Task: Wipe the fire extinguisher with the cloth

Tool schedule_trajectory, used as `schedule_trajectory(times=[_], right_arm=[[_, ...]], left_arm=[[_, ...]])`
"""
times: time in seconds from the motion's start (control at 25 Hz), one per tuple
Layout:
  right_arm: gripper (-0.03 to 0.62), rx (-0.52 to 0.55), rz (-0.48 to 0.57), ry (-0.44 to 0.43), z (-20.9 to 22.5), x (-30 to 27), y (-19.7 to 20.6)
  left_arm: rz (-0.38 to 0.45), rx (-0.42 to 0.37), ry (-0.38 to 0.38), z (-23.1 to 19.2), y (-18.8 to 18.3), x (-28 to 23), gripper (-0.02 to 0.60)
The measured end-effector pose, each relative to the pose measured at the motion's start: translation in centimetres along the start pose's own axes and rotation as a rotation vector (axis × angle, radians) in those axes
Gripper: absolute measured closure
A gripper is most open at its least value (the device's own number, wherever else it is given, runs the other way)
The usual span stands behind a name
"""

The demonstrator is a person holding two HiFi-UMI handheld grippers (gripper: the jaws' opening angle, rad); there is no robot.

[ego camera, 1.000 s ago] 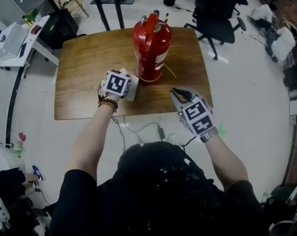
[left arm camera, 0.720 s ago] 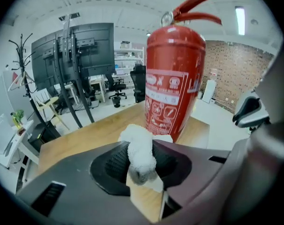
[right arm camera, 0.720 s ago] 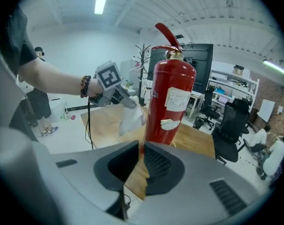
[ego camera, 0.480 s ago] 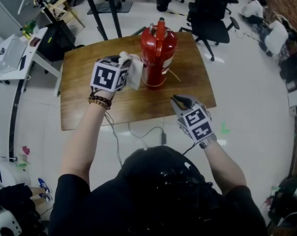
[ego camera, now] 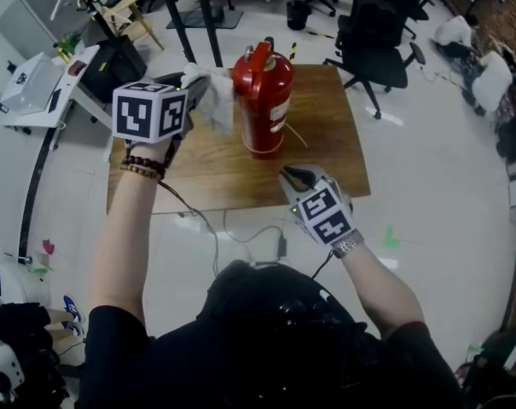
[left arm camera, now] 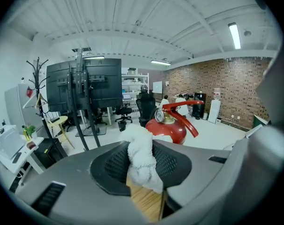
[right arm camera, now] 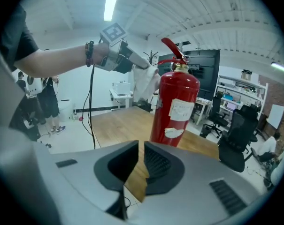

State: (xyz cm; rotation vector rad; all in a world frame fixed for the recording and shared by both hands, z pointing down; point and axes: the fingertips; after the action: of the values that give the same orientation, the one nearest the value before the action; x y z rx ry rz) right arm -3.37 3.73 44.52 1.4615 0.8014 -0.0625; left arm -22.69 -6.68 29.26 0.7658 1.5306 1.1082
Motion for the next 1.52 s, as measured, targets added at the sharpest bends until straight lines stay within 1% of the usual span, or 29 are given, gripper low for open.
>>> schedule_trajectory(times=[0.12,0.24,0.32,0.44,0.56,0.76,0.84,1.08,1.24,1.52], right_arm=[[0.542,0.005,0.002,-0.019,-0.6,-0.2,-0.1],[0.542,0.003,-0.001,-0.015,-0.7,-0.7,-0.1],[0.542,-0.001,-0.003,0.001,-0.6,-1.3,-0.2],[0.542,-0.018,-0.004,0.043,-0.4,-2.5,-0.8],[0.542,-0.045,-0.018,0.075,-0.5,-4.0,-1.4],[0.542,-0.086,-0.037,0.141,-0.1,-6.2,-2.0],[0.542,-0.104,-0.047,0.164,0.0,-7.1,-1.7],[0.542,-0.173,-0.083,0.234,0.7,-8.6,-0.8],[0.542,-0.212,-0.108,0.273,1.2,-9.0,0.1],[0.542,-0.256,-0.152,0.313,1.0,-9.6,0.9]], left_arm=[[0.021,0.003,-0.01,0.1,-1.3,0.7,0.469],[0.063,-0.011,-0.011,-0.3,-3.5,1.0,0.469],[0.085,-0.03,0.008,-0.2,-4.7,0.9,0.469],[0.086,-0.057,0.072,0.7,-4.7,-0.5,0.469],[0.055,-0.089,0.144,1.2,-3.4,-2.5,0.469],[-0.023,-0.211,0.223,1.4,-0.2,-5.3,0.469],[-0.045,-0.242,0.265,1.7,1.1,-6.4,0.469],[-0.092,-0.291,0.356,2.1,4.7,-9.6,0.471],[-0.148,-0.324,0.403,2.4,7.9,-11.3,0.471],[-0.211,-0.339,0.477,2.8,13.1,-13.7,0.471]])
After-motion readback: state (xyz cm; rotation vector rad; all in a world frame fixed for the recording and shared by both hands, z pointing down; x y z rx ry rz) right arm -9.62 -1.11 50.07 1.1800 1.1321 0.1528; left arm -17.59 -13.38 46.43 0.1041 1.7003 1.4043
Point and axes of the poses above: the fingertips, and each gripper's own axes: x backward along the fingers, z to its right, y out of its underside, and after that the axes turned 6 degrees about z, right-handed
